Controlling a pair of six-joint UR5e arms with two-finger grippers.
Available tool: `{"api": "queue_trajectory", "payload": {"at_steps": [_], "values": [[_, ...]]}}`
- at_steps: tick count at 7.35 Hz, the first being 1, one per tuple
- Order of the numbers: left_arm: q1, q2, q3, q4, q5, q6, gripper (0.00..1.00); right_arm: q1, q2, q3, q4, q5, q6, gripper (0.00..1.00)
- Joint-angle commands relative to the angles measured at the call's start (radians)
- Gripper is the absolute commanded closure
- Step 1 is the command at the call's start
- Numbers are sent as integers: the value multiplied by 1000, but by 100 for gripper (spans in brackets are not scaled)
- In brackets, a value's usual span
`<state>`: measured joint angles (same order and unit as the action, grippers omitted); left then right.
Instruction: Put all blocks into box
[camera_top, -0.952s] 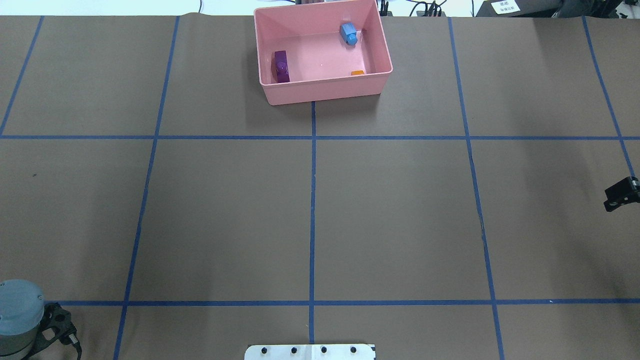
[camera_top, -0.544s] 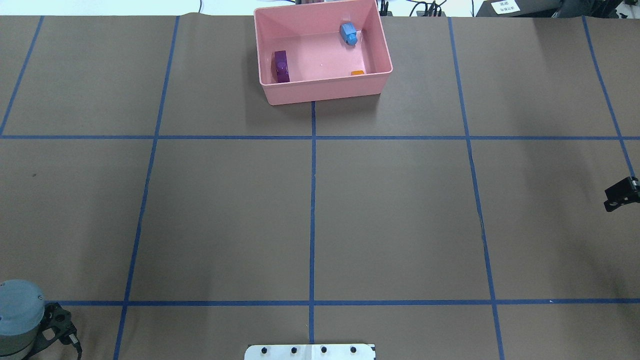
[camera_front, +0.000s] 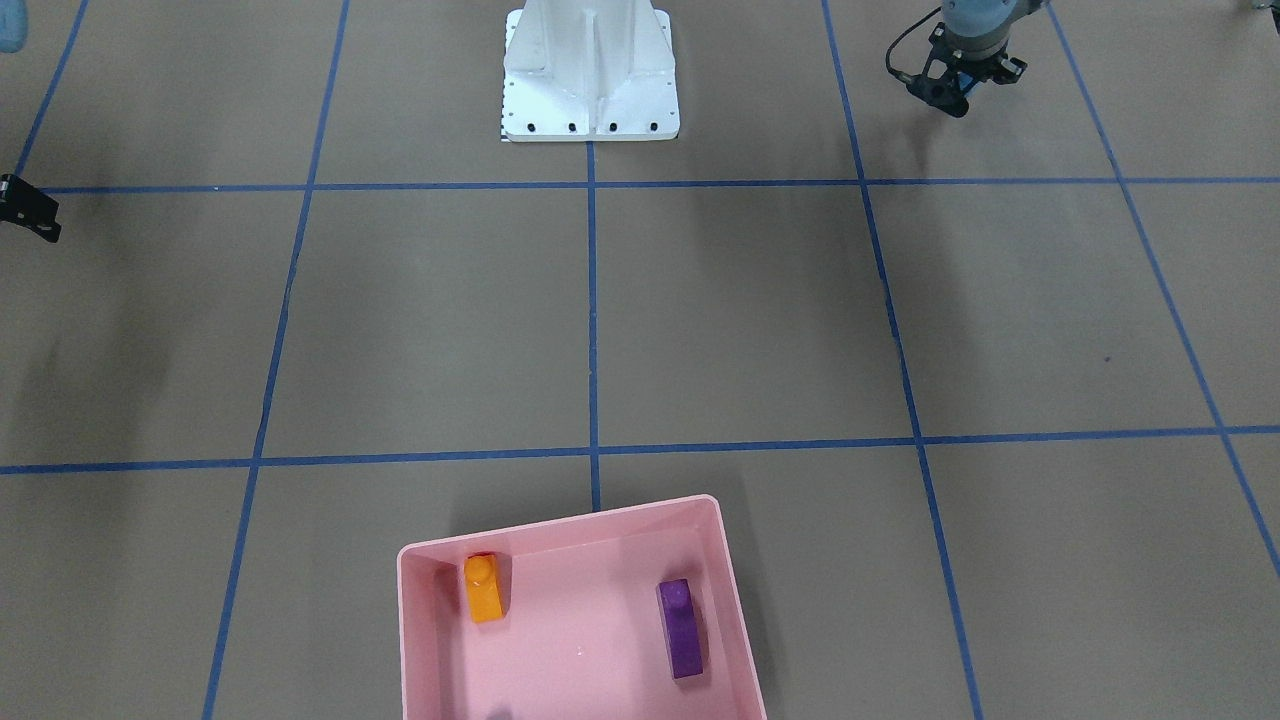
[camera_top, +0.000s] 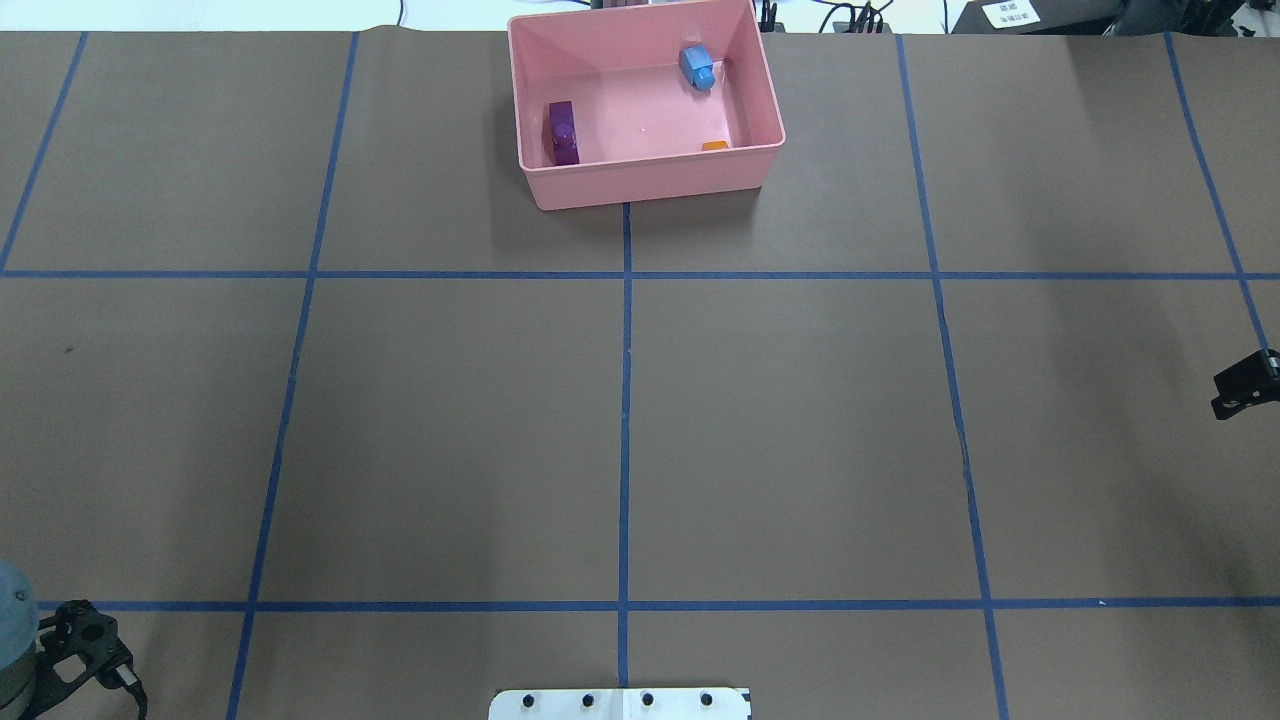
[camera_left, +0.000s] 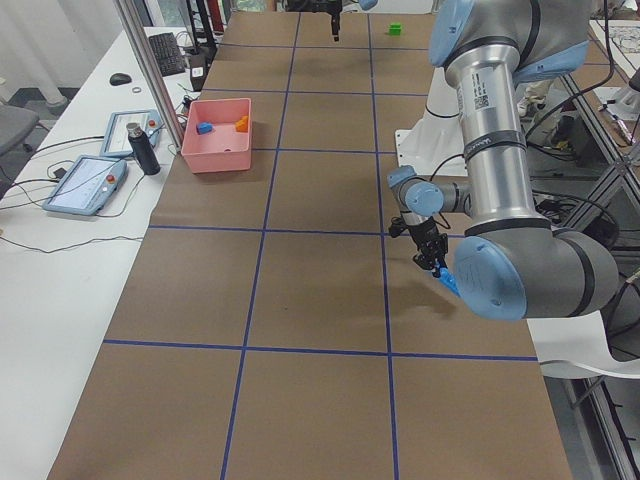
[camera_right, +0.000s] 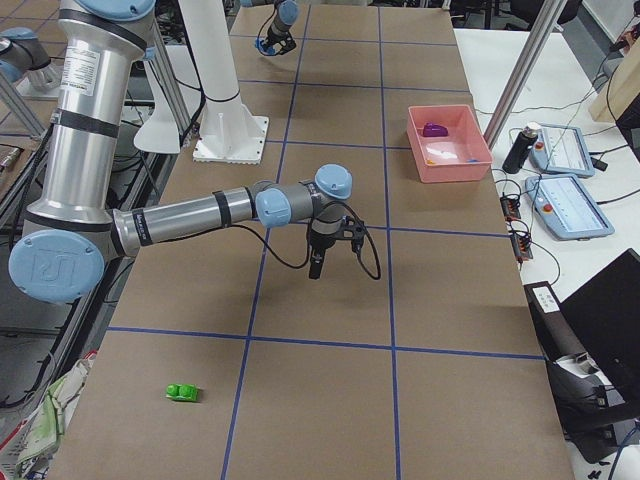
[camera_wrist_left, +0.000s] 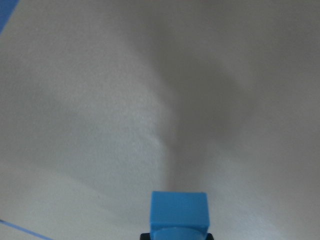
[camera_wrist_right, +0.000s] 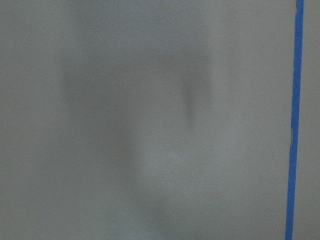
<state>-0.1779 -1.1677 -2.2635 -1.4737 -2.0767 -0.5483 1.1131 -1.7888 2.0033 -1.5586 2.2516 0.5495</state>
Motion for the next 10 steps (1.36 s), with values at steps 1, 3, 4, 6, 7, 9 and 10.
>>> {"api": "queue_trajectory", "payload": {"at_steps": [1,3,4,6,7,9,10], "values": [[-5,-9,-103,22,-25,-207,100,17,-4,0,2,-1,-52,0],[-117,-201,-82,97,-25,-219,100,85,-79,-1,2,-7,-225,0],[-177,-299,-55,131,-26,-214,100,129,-130,-9,5,-53,-372,0],[-253,-403,5,135,-26,-213,100,156,-217,-29,8,-101,-463,0],[-305,-409,7,135,-29,-211,100,159,-260,-58,8,-104,-474,0],[-476,-555,57,236,-90,-143,100,174,-314,-134,8,-128,-542,0],[-547,-693,96,350,-120,-121,100,174,-316,-170,8,-129,-551,0]]}}
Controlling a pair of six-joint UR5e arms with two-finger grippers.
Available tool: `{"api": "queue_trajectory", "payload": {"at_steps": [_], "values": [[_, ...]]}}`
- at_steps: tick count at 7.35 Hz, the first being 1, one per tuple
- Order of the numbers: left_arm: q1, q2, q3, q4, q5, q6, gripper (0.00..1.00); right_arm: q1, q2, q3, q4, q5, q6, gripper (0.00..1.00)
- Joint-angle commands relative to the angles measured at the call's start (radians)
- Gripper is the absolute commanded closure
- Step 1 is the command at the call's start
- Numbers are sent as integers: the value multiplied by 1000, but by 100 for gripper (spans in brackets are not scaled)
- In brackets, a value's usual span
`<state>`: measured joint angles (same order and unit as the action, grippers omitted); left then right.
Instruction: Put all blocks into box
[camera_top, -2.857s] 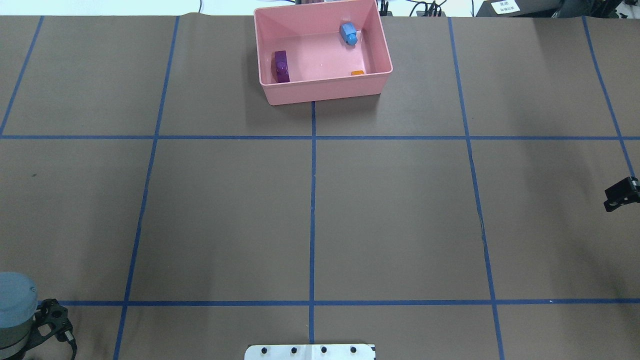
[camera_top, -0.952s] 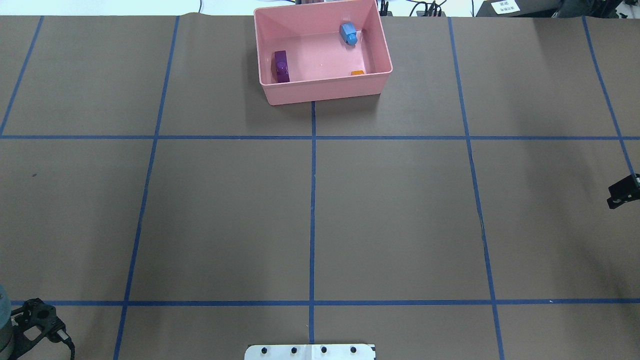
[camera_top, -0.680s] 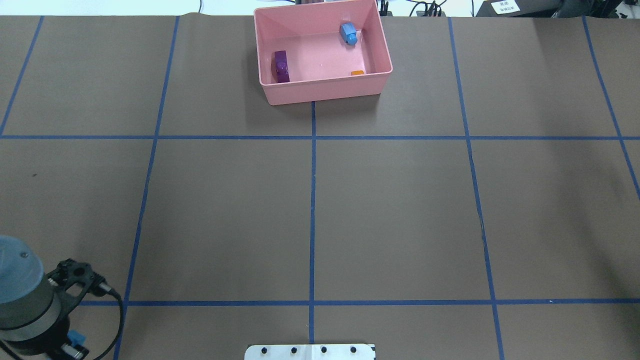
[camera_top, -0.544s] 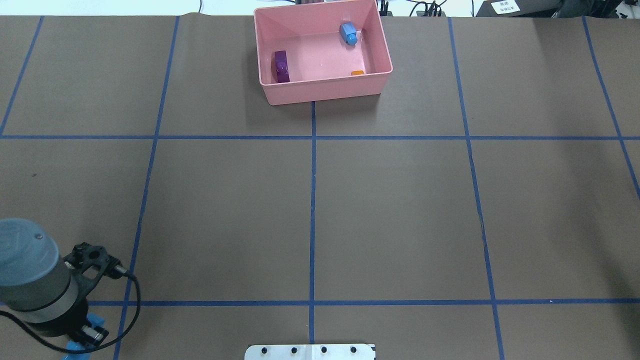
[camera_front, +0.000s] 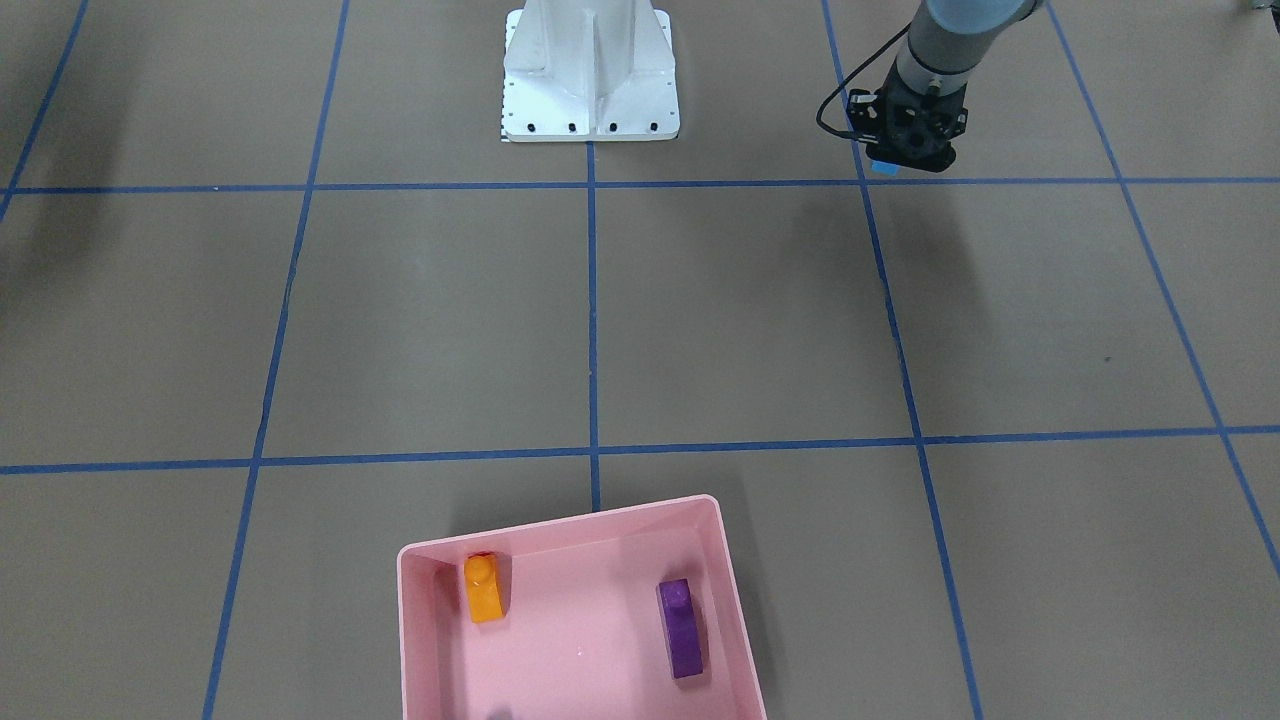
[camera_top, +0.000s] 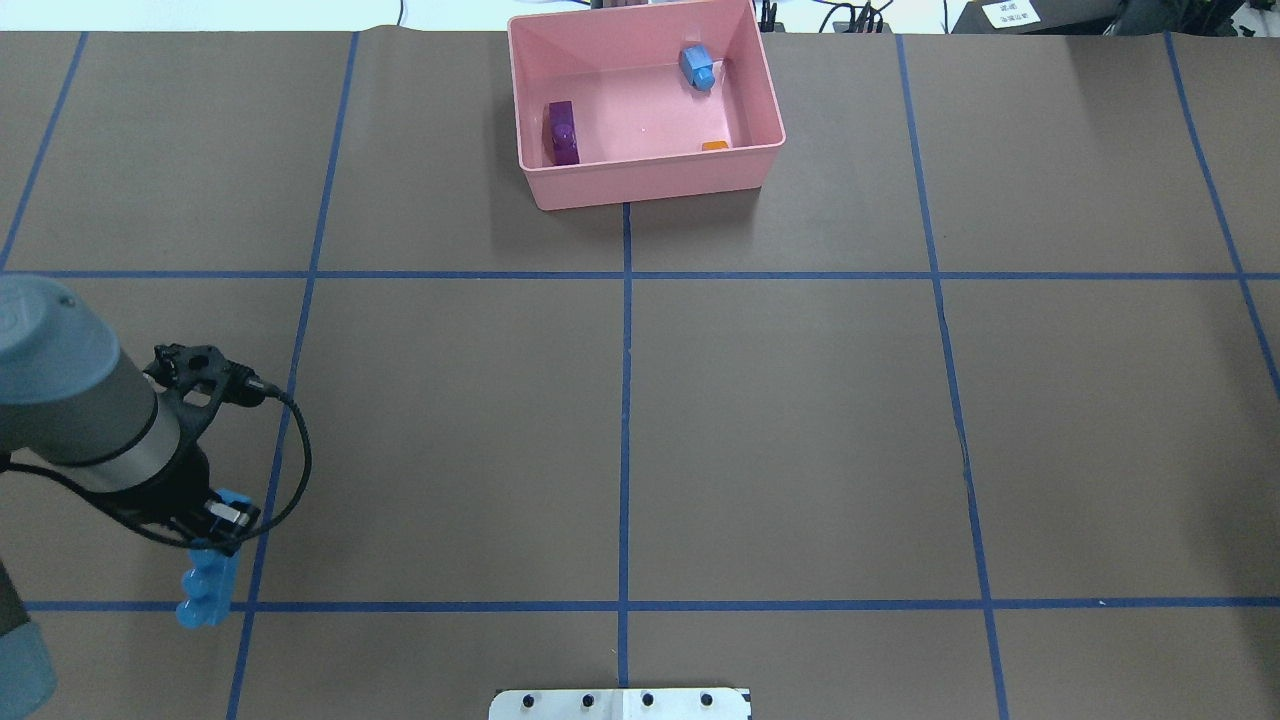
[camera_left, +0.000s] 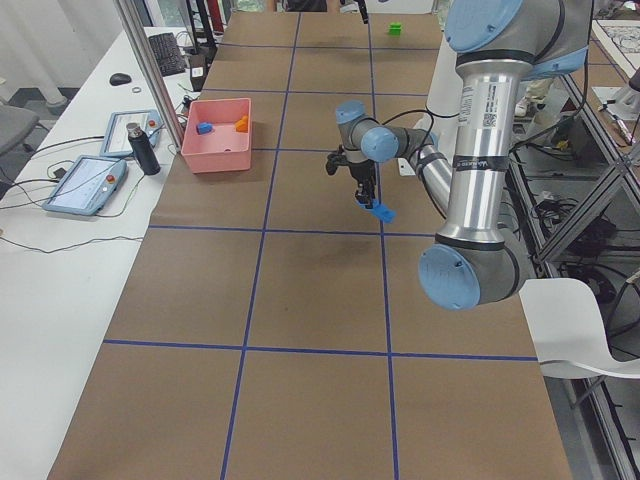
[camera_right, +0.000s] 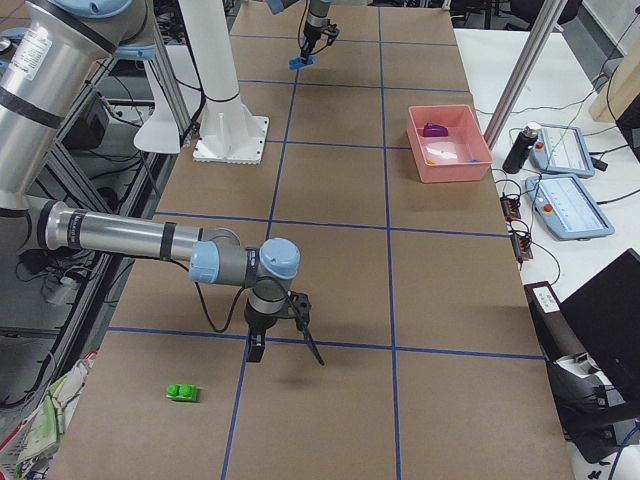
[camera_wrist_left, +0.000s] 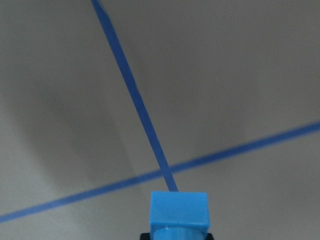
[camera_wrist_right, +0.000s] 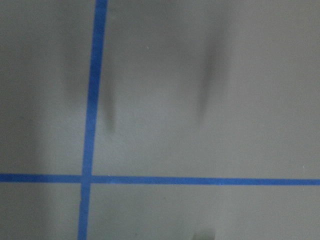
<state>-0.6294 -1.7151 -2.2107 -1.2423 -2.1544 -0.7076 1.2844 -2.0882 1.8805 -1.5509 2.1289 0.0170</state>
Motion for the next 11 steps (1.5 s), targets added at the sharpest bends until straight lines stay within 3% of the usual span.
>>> {"api": "queue_trajectory", "payload": {"at_steps": [1,3,5,7,11], "values": [[-128,-237,78,163,-44,39,100,3,-24,-78,0,-7,-35,0],[-185,-343,162,161,-83,34,100,1,-32,-130,2,-10,-39,0],[-260,-512,317,153,-111,25,100,1,-33,-175,0,-9,-45,0],[-288,-532,344,143,-110,37,100,1,-47,-202,-1,3,-58,0],[-289,-551,347,135,-99,40,100,-2,-32,-262,-3,115,-72,0]]}}
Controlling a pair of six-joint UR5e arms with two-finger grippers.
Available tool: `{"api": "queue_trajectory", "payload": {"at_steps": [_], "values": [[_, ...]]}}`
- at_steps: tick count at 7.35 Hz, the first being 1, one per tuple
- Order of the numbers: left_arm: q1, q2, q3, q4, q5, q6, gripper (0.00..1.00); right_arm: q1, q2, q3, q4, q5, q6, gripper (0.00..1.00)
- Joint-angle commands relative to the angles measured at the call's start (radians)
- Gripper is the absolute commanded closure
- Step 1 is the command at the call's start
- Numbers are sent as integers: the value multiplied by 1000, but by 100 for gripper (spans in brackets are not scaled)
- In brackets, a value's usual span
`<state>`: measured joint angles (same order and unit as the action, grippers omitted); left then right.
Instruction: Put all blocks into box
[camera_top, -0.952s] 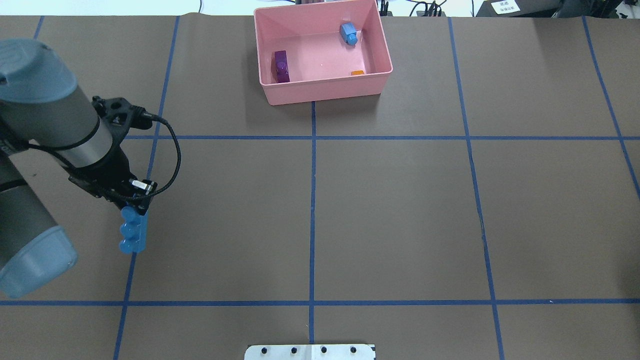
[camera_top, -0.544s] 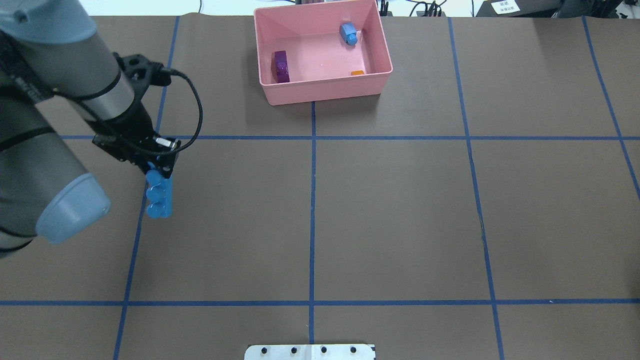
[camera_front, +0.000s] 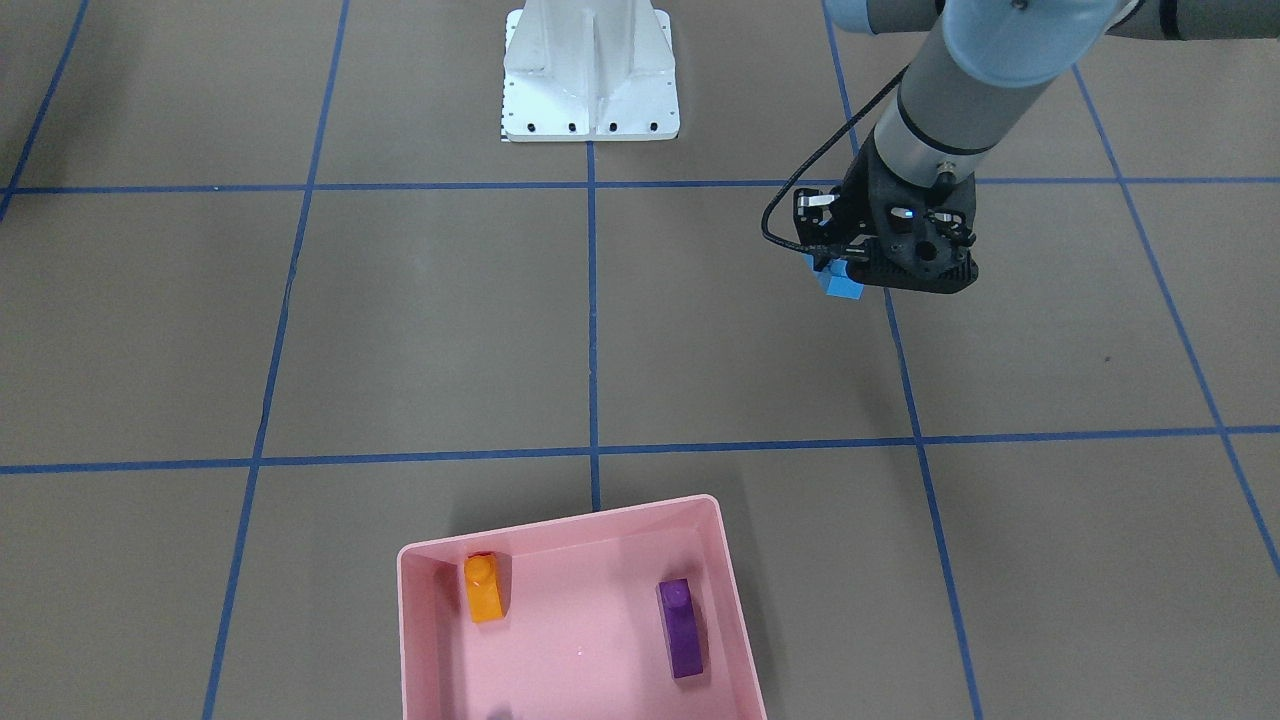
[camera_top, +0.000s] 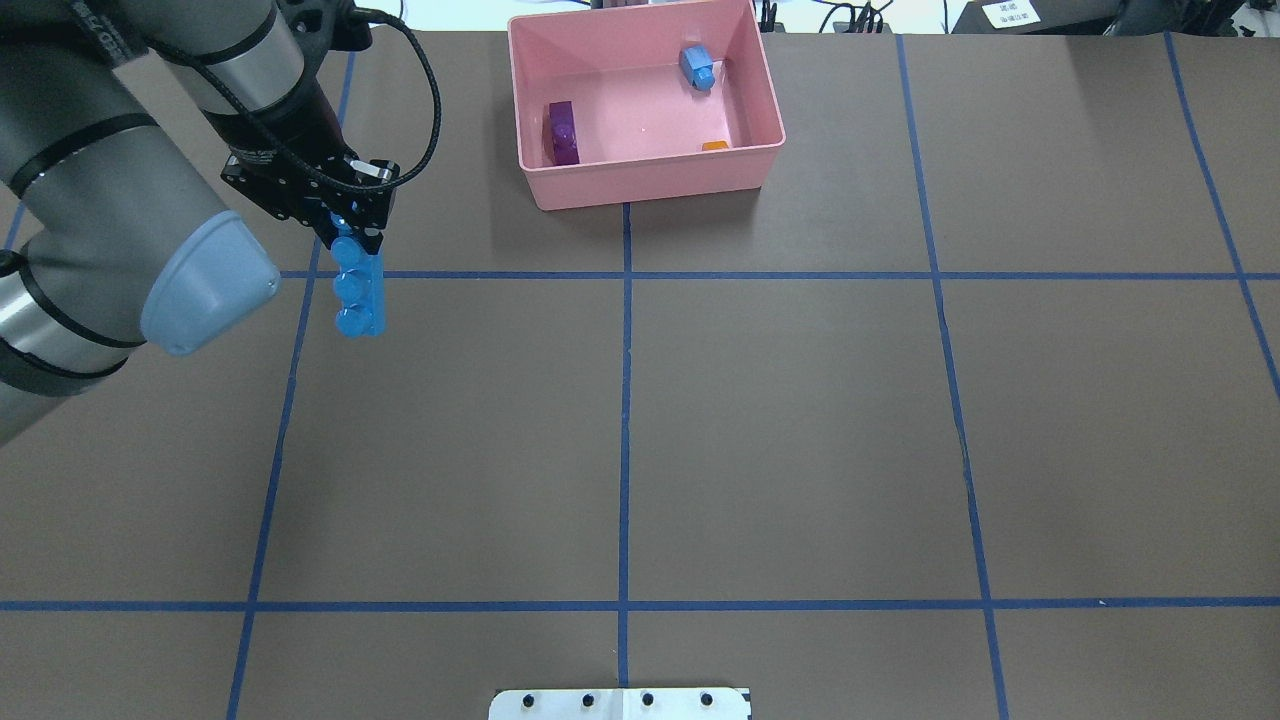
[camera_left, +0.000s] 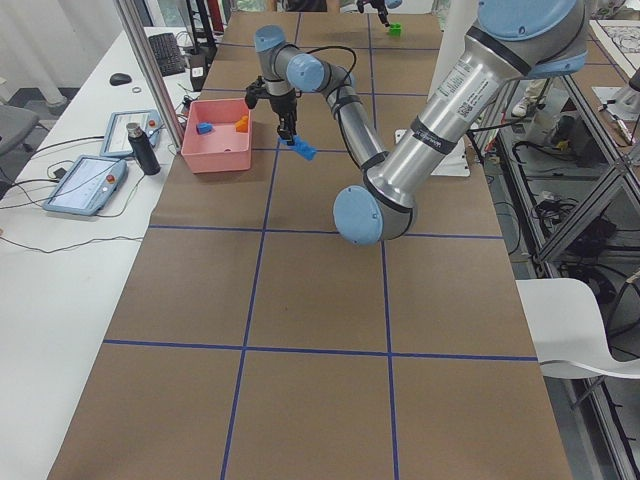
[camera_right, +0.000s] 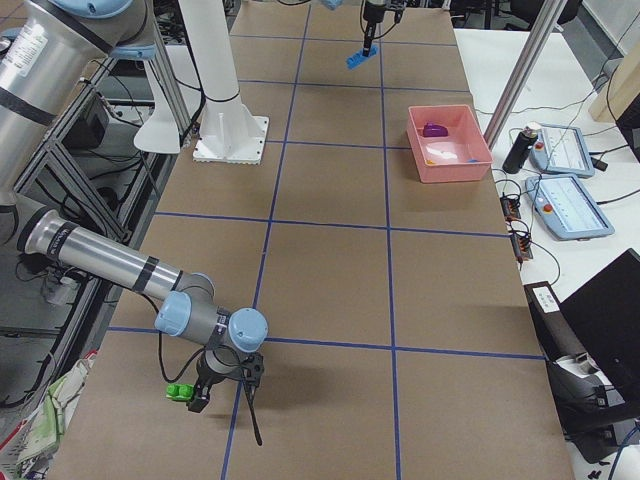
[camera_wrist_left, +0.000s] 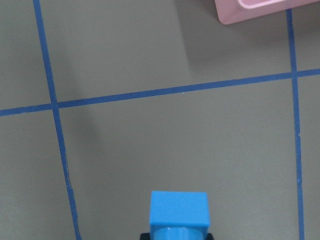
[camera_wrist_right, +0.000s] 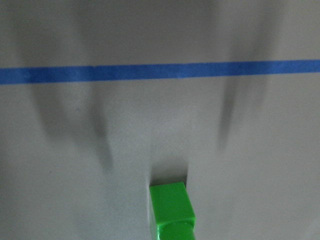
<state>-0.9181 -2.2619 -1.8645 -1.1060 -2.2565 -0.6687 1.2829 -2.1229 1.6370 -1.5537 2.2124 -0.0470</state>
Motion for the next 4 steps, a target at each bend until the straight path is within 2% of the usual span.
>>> {"api": "queue_trajectory", "payload": {"at_steps": [1,4], "values": [[-2,-10,1,-1,5,3,100,0,9,-41,0,39,-17,0],[-44,-39,2,0,5,34,100,0,60,-147,0,50,-20,2]]}}
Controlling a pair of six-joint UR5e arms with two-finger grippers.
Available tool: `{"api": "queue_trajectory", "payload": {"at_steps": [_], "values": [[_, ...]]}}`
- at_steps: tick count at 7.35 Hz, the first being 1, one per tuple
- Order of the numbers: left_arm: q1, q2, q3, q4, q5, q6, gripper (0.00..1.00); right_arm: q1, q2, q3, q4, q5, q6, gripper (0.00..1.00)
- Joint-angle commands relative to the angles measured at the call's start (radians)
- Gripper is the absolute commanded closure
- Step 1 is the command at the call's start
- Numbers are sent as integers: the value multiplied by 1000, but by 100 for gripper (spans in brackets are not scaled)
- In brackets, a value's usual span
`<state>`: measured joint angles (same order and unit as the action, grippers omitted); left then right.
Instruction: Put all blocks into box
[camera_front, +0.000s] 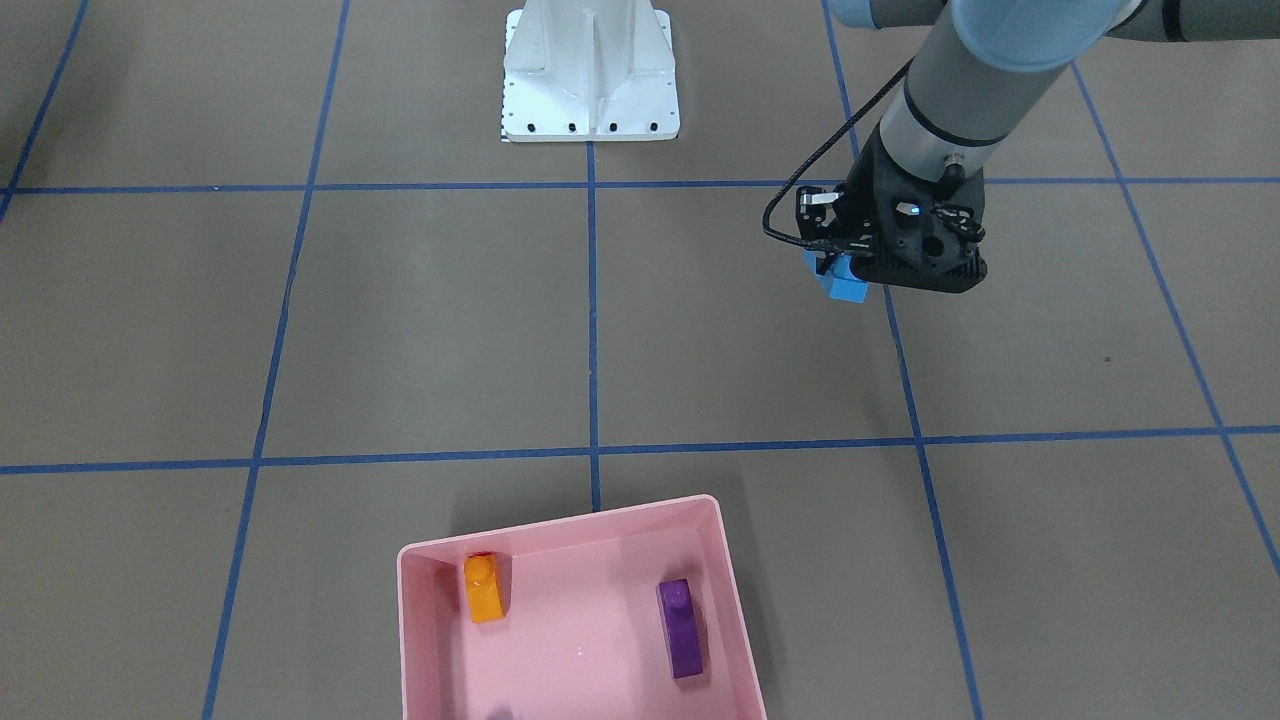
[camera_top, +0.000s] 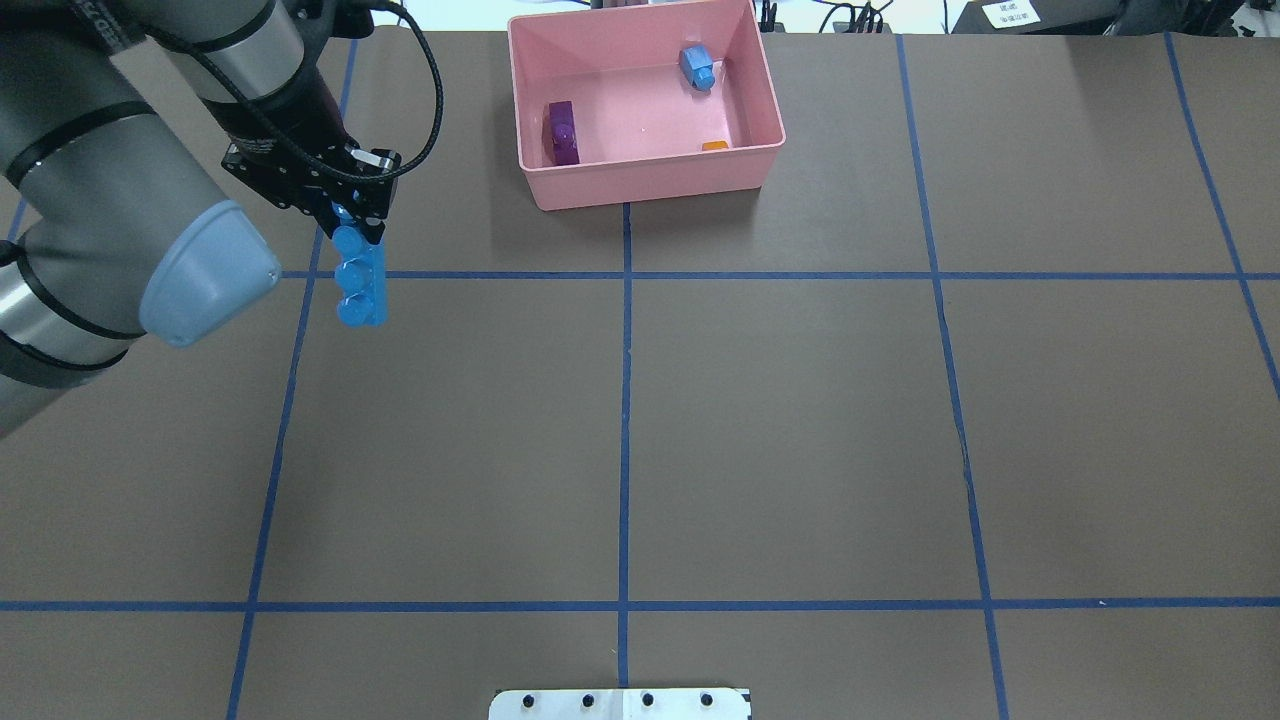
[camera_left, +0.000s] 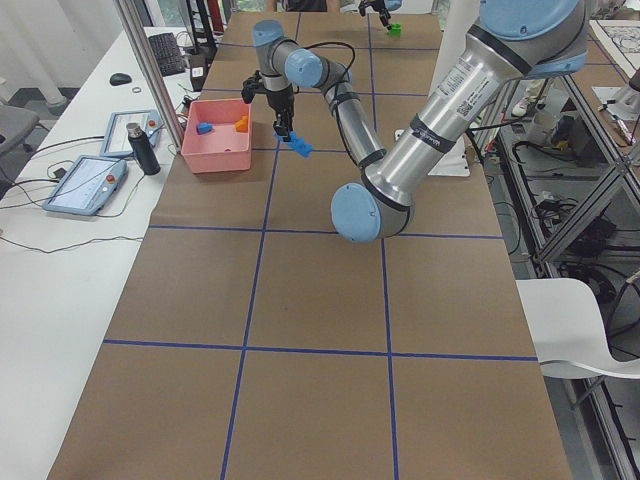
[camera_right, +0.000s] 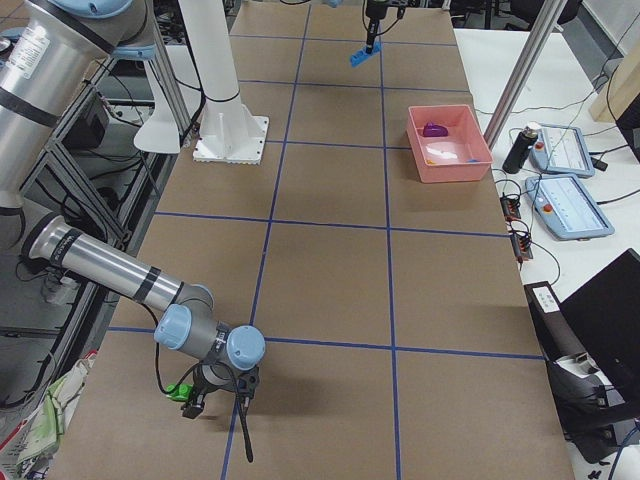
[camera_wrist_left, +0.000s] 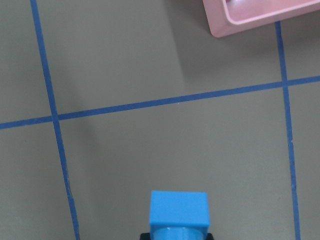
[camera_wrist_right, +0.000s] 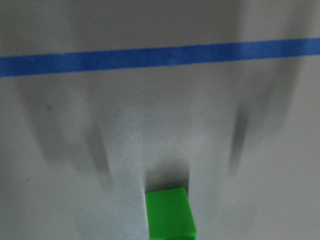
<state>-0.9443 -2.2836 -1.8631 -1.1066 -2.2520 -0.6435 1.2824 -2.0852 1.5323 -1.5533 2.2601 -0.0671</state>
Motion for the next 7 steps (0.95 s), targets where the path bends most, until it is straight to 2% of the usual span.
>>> {"api": "queue_trajectory", "payload": {"at_steps": [1,2,4,5,7], "values": [[-19,-22,5,1,-1,21,100,0,23,-60,-1,10,1,26],[-22,-54,39,1,0,36,100,0,24,-78,1,22,0,63],[-30,-82,61,1,2,36,100,0,24,-87,-1,33,-3,89],[-30,-83,59,1,2,36,100,0,25,-84,-1,33,-6,100],[-30,-83,61,1,0,36,100,3,28,-67,-7,32,-40,100]]}}
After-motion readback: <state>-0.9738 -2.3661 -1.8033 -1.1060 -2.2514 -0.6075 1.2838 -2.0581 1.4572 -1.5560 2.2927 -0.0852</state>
